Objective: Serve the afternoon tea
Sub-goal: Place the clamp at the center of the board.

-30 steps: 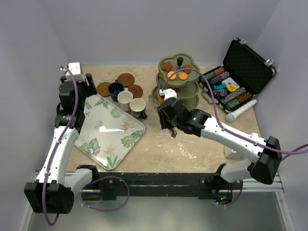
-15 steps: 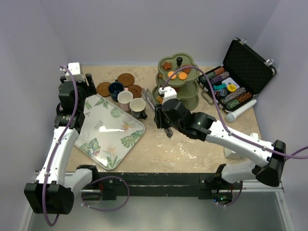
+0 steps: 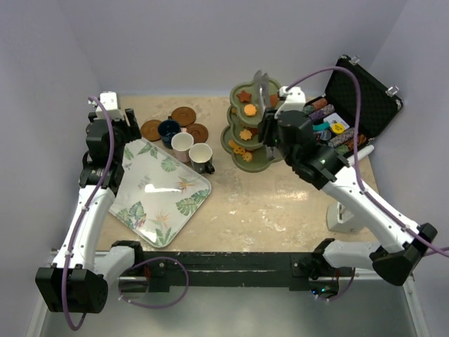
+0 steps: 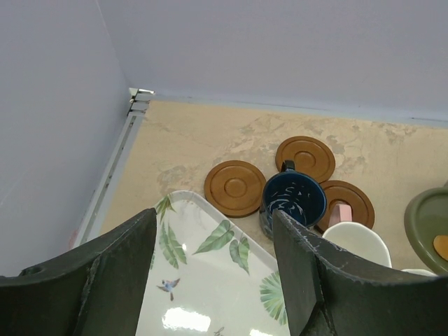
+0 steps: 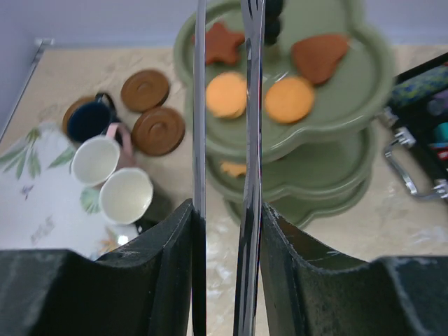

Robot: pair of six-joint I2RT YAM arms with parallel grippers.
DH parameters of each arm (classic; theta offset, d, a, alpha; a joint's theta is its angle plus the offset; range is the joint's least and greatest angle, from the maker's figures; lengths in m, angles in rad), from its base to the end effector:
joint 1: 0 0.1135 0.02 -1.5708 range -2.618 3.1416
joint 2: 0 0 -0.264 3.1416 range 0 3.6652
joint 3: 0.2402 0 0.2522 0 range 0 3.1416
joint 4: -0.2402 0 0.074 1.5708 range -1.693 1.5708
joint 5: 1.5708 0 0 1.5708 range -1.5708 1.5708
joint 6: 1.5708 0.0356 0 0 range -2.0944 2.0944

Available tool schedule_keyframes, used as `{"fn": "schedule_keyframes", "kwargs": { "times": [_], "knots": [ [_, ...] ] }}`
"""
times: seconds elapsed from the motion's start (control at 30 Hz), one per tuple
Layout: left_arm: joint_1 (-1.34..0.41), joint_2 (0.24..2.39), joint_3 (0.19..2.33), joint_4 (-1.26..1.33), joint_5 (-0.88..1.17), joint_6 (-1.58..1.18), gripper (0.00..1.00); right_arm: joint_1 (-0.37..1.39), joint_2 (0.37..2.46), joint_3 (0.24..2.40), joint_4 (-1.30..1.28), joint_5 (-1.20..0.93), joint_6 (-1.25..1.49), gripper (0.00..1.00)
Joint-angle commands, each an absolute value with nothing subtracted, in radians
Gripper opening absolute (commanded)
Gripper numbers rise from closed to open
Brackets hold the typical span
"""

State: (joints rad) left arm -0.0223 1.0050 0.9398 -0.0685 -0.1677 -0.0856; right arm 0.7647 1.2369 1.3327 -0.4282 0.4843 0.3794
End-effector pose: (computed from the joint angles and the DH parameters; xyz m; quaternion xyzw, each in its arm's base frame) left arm 0.2350 0.0007 0.3657 -0.0788 0.7480 0.0276 0.6584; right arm 0.2072 0.1759 0.4116 -0.0148 0.8026 0.1408 0.5795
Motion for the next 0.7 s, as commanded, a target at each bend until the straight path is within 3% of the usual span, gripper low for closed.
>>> {"fn": "schedule_keyframes", "kwargs": {
  "times": [0.0, 0.27, 0.5, 0.67],
  "knots": [
    [-0.028, 0.986, 0.936, -0.026, -0.158, -0.080, 0.72, 0.675, 1.178, 1.416, -0.351, 0.557, 0.270, 0.40],
    [-0.028, 0.988, 0.939, -0.026, -0.146, -0.086, 0.72, 0.290, 1.114, 1.249, -0.258, 0.393, 0.213, 0.40],
    [-0.028, 0.991, 0.940, -0.026, -0.126, -0.095, 0.72, 0.241, 1.213, 1.059, -0.325, 0.339, 0.308, 0.40],
    [-0.029, 1.008, 0.951, -0.040, -0.118, -0.100, 0.72, 0.242, 1.347, 1.080, -0.420, 0.322, 0.362, 0.35]
  ]
}}
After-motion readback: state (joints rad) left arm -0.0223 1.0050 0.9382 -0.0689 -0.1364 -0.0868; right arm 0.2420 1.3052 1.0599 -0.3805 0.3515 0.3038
